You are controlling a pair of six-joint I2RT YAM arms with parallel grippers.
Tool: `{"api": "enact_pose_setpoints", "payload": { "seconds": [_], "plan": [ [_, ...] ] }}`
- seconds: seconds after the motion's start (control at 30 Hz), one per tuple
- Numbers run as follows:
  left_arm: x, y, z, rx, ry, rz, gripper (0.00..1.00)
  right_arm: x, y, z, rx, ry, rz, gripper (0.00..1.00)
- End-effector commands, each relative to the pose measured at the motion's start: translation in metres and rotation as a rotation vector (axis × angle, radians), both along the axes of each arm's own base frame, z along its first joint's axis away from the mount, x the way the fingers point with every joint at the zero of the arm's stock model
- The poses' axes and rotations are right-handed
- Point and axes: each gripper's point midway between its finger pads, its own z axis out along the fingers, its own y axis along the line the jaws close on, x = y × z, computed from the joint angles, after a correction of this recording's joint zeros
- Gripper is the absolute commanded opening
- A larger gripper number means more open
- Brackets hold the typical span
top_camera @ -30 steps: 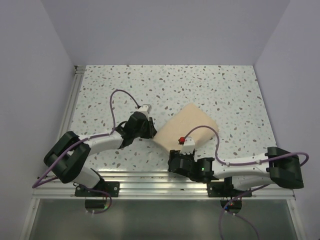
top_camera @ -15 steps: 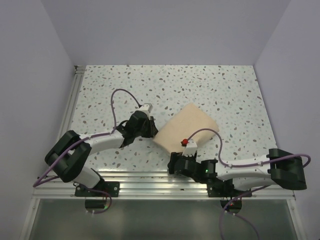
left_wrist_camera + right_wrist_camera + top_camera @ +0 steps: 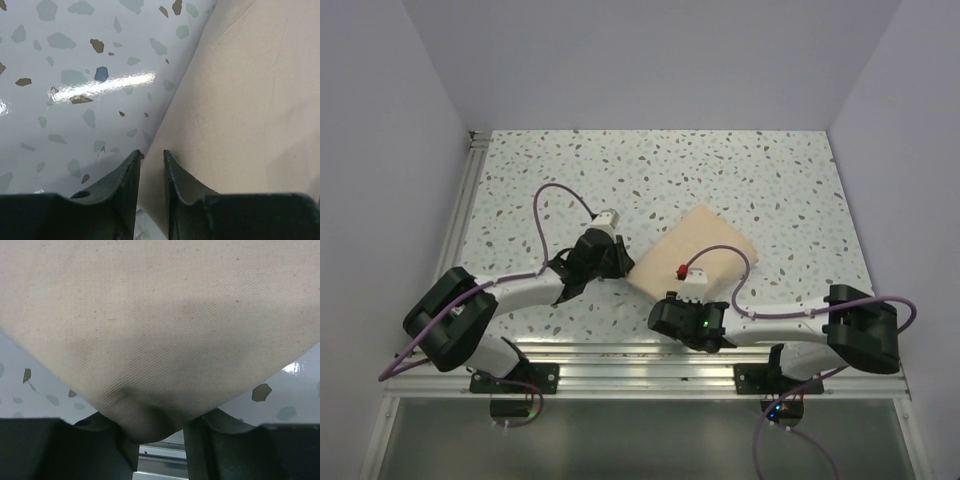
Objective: Prepare the surgical pack
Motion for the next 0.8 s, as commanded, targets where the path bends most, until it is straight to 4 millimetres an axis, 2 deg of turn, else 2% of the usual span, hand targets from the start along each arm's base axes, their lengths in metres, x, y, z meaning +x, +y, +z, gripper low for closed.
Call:
{"api": "enact_pose_setpoints", "payload": {
  "seconds": [0.0, 0.13, 0.23, 0.27, 0.4, 0.5, 0.53, 0.57, 0.6, 0.67, 0.7, 0.77],
  "plan": [
    [0.001, -0.005, 0.017, -0.063, -0.051, 0.02, 0.29, 0.022, -0.005, 0.009, 0.028, -0.046, -0.173, 0.35],
    [0.001, -0.002, 0.018, -0.08, -0.059, 0.043, 0.29, 0.027, -0.015, 0.008, 0.005, -0.043, -0.279, 0.27],
    [0.001, 0.0, 0.017, -0.089, -0.063, 0.056, 0.29, 0.032, -0.02, 0.008, -0.01, -0.027, -0.333, 0.12],
    [0.002, 0.0, 0.017, -0.092, -0.067, 0.06, 0.29, 0.034, -0.019, 0.008, -0.009, -0.023, -0.337, 0.02],
    [0.008, 0.0, 0.019, -0.085, -0.083, 0.073, 0.29, 0.045, -0.023, 0.009, -0.011, -0.021, -0.366, 0.0],
    [0.015, -0.003, 0.02, -0.069, -0.094, 0.075, 0.29, 0.064, -0.027, 0.01, -0.014, -0.012, -0.395, 0.0],
    [0.017, -0.003, 0.02, -0.066, -0.097, 0.076, 0.3, 0.067, -0.025, 0.011, -0.018, -0.015, -0.393, 0.06],
    [0.022, -0.007, 0.025, -0.068, -0.111, 0.071, 0.3, 0.071, -0.021, 0.015, -0.031, -0.023, -0.373, 0.26],
    [0.023, -0.009, 0.022, -0.058, -0.105, 0.067, 0.3, 0.075, -0.017, 0.018, -0.036, -0.032, -0.356, 0.35],
    [0.031, -0.012, 0.025, -0.046, -0.11, 0.06, 0.31, 0.08, -0.01, 0.028, -0.052, -0.047, -0.324, 0.7],
    [0.033, -0.012, 0.02, -0.036, -0.101, 0.056, 0.31, 0.08, -0.012, 0.027, -0.08, -0.048, -0.312, 0.79],
    [0.038, -0.008, 0.017, -0.035, -0.09, 0.058, 0.31, 0.08, -0.012, 0.028, -0.101, -0.054, -0.278, 0.82]
  ]
}}
